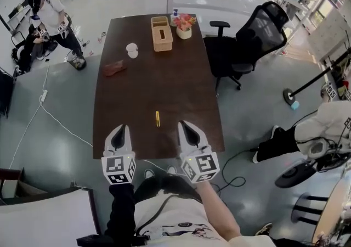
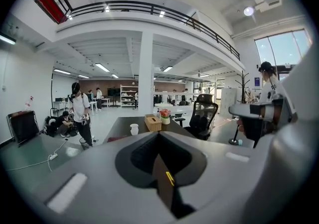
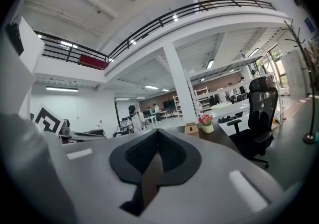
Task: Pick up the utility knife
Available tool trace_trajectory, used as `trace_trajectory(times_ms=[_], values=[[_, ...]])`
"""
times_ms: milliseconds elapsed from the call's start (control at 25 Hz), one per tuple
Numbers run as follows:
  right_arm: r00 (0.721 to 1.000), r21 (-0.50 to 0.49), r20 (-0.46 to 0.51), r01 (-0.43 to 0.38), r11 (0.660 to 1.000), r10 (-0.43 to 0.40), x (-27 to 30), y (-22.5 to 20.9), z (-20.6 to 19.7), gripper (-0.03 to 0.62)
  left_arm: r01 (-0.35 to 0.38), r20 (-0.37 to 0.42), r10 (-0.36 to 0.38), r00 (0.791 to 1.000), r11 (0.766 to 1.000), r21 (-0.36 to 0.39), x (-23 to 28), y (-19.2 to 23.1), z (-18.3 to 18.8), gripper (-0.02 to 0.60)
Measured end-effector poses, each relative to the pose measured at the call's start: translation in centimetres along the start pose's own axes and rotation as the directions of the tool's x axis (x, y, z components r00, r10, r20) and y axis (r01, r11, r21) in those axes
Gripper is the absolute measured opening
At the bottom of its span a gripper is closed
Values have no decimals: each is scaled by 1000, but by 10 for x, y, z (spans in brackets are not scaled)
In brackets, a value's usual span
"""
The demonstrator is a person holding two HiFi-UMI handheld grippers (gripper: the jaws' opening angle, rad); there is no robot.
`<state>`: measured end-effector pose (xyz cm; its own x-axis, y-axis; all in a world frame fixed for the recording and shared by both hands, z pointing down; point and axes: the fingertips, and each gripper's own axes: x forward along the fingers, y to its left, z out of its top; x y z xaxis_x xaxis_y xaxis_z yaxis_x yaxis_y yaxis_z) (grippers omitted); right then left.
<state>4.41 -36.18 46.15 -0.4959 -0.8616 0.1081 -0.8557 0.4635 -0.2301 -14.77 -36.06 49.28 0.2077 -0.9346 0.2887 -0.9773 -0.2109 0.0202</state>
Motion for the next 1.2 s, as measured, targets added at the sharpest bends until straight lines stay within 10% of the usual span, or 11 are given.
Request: trace_trajectory(times_ms=[440, 800, 1200], values=[[967, 29, -241, 85, 996, -76, 66, -16, -89, 2, 100, -279, -115, 953, 993, -70, 62, 17, -90, -1], [821, 161, -566, 199, 967, -74, 81, -39, -216, 3, 187, -512, -258, 819, 964, -187, 72, -2, -177, 0], [660, 201, -751, 180, 963, 34, 102, -46, -291, 43, 68, -653, -243, 718, 957, -281, 83, -5, -231, 0]])
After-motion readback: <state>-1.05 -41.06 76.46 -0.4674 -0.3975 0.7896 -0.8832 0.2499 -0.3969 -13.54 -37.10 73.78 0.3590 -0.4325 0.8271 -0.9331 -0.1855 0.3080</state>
